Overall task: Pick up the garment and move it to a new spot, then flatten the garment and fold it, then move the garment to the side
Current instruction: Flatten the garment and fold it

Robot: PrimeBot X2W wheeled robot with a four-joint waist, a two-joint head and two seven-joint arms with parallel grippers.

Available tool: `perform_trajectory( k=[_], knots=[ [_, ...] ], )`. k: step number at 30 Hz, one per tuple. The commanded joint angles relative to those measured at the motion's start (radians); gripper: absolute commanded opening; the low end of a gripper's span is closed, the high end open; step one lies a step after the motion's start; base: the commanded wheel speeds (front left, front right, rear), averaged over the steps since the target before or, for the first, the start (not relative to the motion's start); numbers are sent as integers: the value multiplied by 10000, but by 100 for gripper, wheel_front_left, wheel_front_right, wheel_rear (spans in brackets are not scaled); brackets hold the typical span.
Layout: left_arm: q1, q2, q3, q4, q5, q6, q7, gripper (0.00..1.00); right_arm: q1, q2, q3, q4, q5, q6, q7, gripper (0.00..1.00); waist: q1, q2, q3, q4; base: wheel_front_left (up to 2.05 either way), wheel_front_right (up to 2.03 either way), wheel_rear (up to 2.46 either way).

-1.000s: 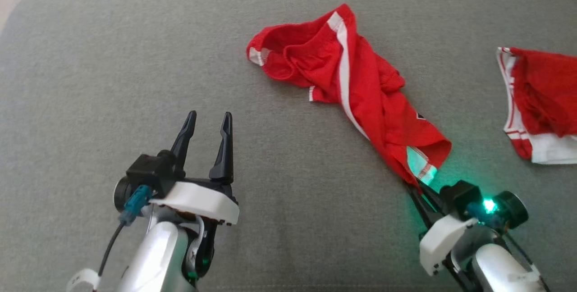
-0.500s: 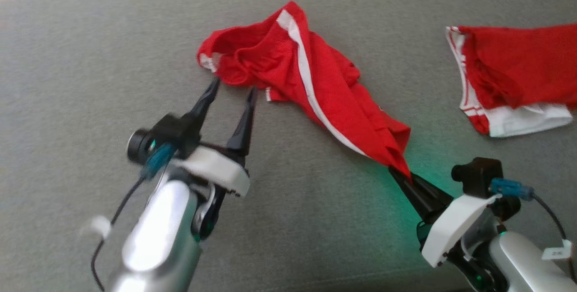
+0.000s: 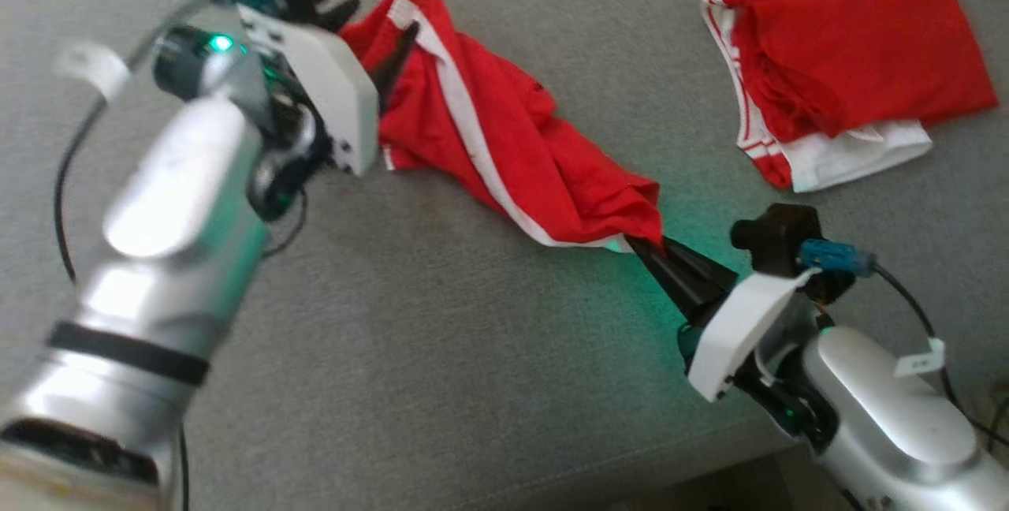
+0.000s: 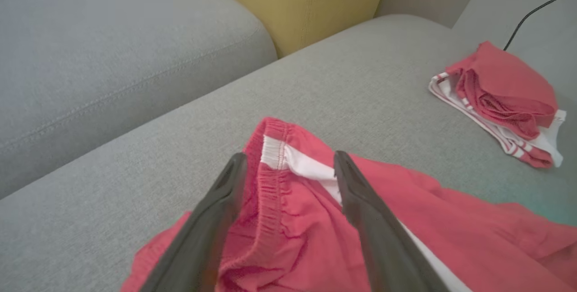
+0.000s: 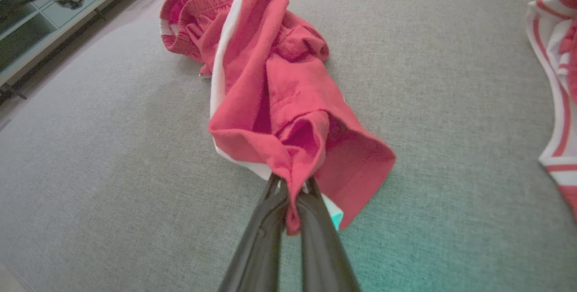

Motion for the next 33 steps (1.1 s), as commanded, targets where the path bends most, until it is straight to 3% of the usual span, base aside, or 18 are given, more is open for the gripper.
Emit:
perform_trajectory(
  k=[1, 8, 30, 32, 33],
  knots=[
    [-568, 433, 93, -175, -236, -58, 177, 100, -172, 38, 170, -160, 114, -9, -159, 0, -1, 0, 171, -188, 0, 0, 0],
    [-1537, 1252, -1252, 448, -1025, -60, 481, 100, -927, 121, 885, 525, 424, -9, -731, 0, -1, 0, 489, -475, 0, 0, 0],
    [-2704, 1324, -2992, 1373, -3135, -61, -150, 100, -2063, 251, 1984, 1802, 1106, -9, -1726, 0, -1, 0, 942, -788, 0, 0, 0],
    [-2769, 1332, -3136, 1428, -3311, -61, -145, 38, -2119, 249, 2053, 1882, 1148, -9, -1782, 0, -1, 0, 941, -789, 0, 0, 0],
    [-2802, 1335, -3209, 1452, -3381, -61, -165, 15, -2141, 244, 2081, 1924, 1169, -9, -1813, 0, -1, 0, 938, -780, 0, 0, 0]
  ],
)
